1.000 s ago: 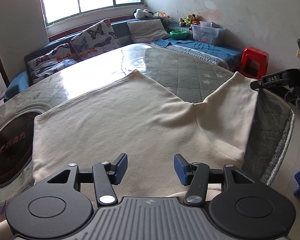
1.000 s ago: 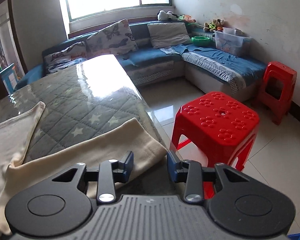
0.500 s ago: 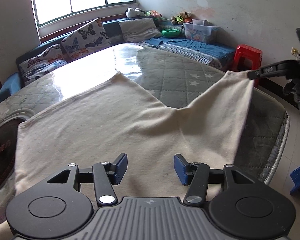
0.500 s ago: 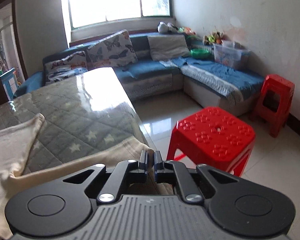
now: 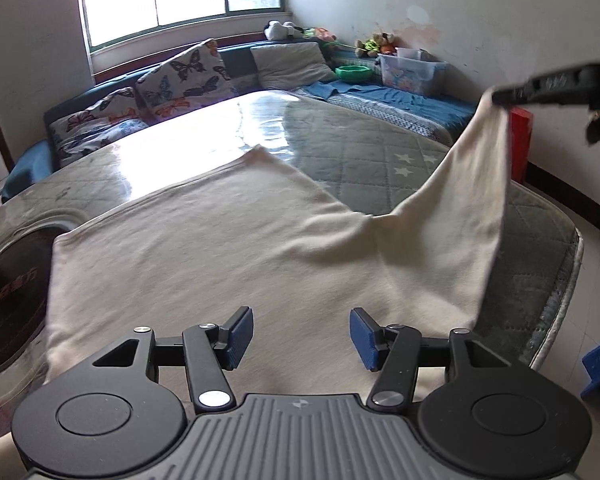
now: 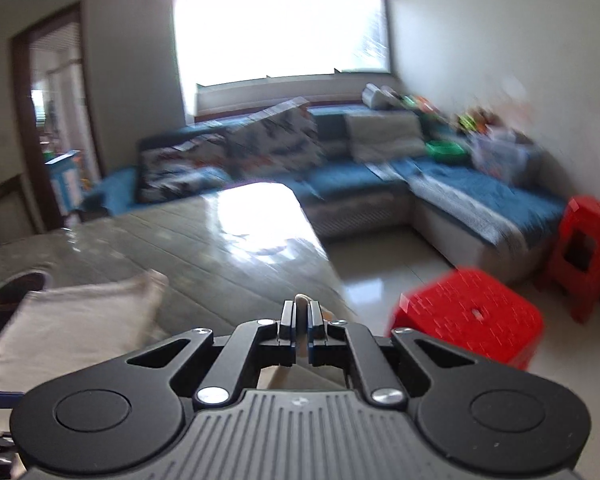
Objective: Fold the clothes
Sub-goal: 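Grasp a sleeve with the right gripper and lift it up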
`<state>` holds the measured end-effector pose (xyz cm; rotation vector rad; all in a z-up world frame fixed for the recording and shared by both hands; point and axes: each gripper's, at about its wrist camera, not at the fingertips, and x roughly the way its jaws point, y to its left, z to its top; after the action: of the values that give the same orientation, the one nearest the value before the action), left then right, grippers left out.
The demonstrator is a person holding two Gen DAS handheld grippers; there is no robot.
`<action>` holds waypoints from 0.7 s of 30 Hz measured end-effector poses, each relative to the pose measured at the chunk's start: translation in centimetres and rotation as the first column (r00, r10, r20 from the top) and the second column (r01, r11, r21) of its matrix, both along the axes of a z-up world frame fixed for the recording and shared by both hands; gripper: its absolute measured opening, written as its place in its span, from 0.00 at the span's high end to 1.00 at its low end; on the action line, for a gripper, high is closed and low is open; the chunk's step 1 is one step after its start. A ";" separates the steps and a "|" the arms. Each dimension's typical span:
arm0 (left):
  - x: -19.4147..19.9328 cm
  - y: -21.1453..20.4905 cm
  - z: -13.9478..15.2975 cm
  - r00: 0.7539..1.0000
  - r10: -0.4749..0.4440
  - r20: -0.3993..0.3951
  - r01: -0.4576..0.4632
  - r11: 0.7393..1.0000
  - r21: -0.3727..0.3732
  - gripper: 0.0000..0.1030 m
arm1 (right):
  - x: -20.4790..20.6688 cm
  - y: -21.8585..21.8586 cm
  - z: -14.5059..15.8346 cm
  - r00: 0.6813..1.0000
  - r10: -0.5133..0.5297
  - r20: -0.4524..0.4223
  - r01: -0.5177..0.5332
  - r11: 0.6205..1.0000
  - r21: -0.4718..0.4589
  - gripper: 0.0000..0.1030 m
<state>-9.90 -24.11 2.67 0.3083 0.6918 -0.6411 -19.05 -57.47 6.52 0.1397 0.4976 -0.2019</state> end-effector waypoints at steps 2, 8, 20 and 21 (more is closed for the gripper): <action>-0.1 1.1 0.2 1.000 0.021 0.005 -0.021 1.000 -0.006 0.44 | 0.3 2.0 1.7 0.998 0.061 0.031 -0.060 0.998 -0.025 0.96; -0.3 5.1 0.9 0.995 0.102 0.019 -0.101 0.994 -0.042 0.42 | 1.3 8.9 5.2 0.961 0.263 0.088 -0.255 0.962 -0.092 0.96; -1.2 12.4 0.5 0.968 0.251 0.002 -0.250 0.965 -0.082 0.42 | 4.0 23.0 2.8 0.792 0.610 -0.030 -0.610 0.788 -0.084 0.96; -1.3 12.8 0.4 0.966 0.260 -0.001 -0.259 0.962 -0.081 0.42 | 4.1 23.6 2.4 0.782 0.622 -0.043 -0.623 0.778 -0.072 0.96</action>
<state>-11.15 -11.27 3.10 0.1421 0.6820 -0.4157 -14.93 -33.87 8.91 -0.1158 0.5274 0.4344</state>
